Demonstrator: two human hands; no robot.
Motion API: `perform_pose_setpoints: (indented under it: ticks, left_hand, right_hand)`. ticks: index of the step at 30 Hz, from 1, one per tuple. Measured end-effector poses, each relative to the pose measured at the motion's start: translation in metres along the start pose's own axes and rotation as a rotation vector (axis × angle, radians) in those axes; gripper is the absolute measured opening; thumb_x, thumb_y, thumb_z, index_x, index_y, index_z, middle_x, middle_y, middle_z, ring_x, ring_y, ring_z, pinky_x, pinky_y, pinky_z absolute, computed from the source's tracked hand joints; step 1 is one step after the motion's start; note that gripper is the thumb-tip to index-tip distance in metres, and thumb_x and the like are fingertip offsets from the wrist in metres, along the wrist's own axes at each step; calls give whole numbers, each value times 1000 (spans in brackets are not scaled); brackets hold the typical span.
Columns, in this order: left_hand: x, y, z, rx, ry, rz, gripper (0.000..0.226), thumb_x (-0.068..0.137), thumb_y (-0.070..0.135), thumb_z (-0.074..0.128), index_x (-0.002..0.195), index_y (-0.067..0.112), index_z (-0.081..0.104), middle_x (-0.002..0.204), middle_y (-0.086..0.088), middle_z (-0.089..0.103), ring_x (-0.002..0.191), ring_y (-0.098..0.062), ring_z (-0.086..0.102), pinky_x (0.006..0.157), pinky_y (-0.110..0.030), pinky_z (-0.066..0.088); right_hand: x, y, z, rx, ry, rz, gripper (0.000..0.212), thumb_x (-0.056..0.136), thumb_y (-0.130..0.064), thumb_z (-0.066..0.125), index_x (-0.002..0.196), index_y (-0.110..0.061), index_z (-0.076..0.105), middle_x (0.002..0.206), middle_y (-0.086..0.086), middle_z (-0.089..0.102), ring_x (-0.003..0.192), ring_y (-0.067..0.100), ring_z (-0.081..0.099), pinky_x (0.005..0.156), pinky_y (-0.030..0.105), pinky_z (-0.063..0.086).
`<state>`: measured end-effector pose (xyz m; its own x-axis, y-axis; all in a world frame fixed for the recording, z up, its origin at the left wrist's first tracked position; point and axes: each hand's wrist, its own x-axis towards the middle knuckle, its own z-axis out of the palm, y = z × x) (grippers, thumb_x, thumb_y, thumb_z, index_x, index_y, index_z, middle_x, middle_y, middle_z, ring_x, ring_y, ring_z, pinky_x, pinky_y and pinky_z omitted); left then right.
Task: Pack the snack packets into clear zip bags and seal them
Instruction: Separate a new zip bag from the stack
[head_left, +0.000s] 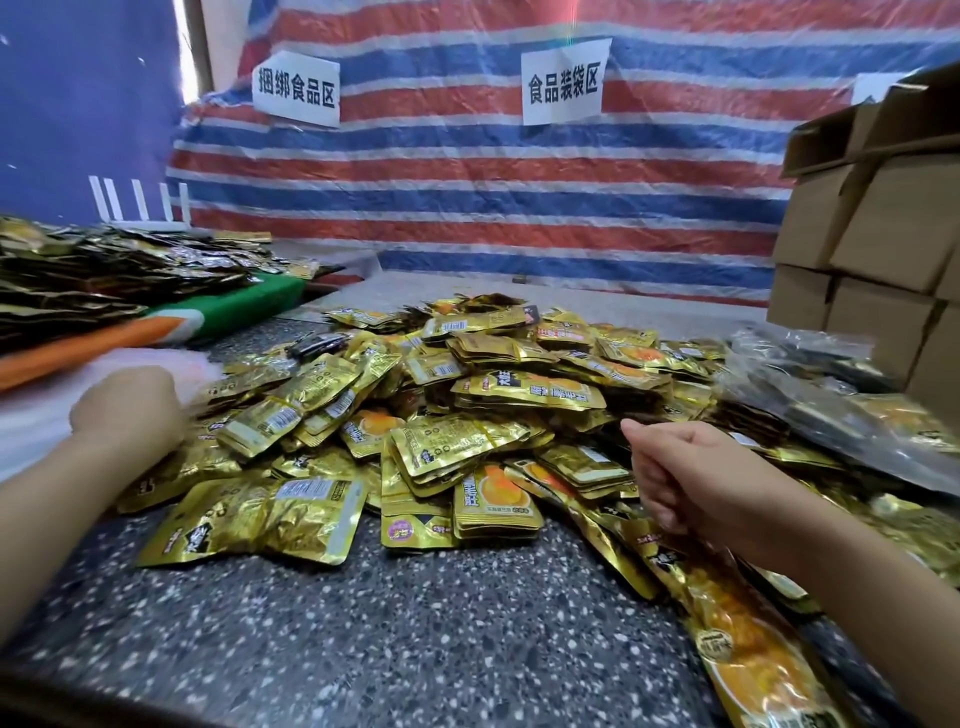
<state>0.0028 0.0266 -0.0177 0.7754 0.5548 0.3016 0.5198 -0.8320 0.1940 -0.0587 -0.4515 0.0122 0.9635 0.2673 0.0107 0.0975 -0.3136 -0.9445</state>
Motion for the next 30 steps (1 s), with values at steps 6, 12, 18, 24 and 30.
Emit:
perform_pose_setpoints:
  ticks: [6,12,18,24,30]
  left_hand:
    - [-10,14,-18,68,179,53,24,92,19,64,105,-1,62,101,-22,67,96,-43,63,70,-40,47]
    - [-42,78,-46,-142,330,239,7,94,8,50,97,2,48,89,-29,62,82,-46,60,62,-43,42]
    - [-120,176,-71,-746,358,606,15,96,16,55,106,9,64,84,-2,67,72,-21,65,64,-36,56]
    - [-193,229,-52,-1044,195,856,17,95,21,60,79,16,61,64,19,53,59,8,53,55,-17,45]
    - [-215,226,-32,-938,46,1123,17,94,30,58,91,16,66,80,9,67,69,-3,58,63,-30,49]
  right_hand:
    - [-1,-3,1,-9,0,-11,52,101,-35,46,52,-17,44,52,5,36,44,16,40,41,22,35]
    - [-1,-6,3,-9,-3,-1,52,102,-34,46,53,-16,45,52,5,37,44,16,40,41,22,35]
    - [-2,-6,1,19,-7,18,52,102,-35,47,53,-18,49,52,4,40,45,15,43,42,22,36]
    - [2,-8,3,153,66,110,43,103,-42,42,77,-12,60,54,3,52,41,14,49,37,21,38]
    - [8,-6,-7,327,101,131,67,100,-61,24,88,-5,57,61,8,55,44,17,48,41,25,39]
